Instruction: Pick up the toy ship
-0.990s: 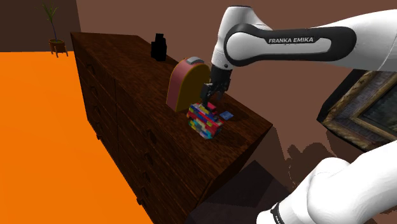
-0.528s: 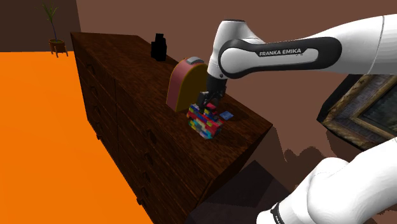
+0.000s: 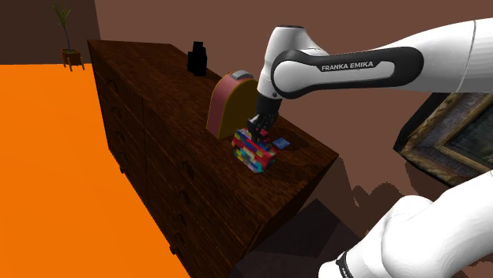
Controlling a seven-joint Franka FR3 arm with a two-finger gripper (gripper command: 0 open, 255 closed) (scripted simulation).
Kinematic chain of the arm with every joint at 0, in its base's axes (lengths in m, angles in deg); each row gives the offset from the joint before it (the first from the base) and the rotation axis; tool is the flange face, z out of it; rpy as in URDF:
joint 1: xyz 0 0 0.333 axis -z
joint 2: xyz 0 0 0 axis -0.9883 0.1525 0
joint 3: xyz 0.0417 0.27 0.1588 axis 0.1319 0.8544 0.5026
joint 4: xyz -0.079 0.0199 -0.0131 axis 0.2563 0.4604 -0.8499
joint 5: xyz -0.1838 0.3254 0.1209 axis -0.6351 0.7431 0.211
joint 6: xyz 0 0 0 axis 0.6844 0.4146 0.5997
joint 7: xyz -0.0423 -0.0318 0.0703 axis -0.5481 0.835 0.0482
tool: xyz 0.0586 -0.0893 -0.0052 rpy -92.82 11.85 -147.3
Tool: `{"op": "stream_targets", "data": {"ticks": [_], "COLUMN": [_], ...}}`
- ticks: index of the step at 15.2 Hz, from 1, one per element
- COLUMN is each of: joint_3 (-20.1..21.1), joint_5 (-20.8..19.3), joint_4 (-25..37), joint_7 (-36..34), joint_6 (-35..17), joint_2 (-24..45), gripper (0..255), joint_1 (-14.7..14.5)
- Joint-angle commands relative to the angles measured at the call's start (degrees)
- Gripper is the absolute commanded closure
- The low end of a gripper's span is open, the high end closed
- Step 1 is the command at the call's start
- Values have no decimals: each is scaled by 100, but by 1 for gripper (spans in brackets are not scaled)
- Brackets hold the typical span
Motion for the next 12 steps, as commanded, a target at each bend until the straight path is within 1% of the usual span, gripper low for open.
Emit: {"op": "stream_targets", "data": {"ticks": [1, 3, 12], "joint_3": [-6, -4, -6], "joint_5": [-5, -5, 13], "joint_4": [-4, -7, 541], "joint_7": [-1, -2, 36], "joint_6": [-2, -7, 693], "joint_2": [5, 6, -146], "gripper": [255, 255, 255], "joint_1": [5, 5, 4]}}
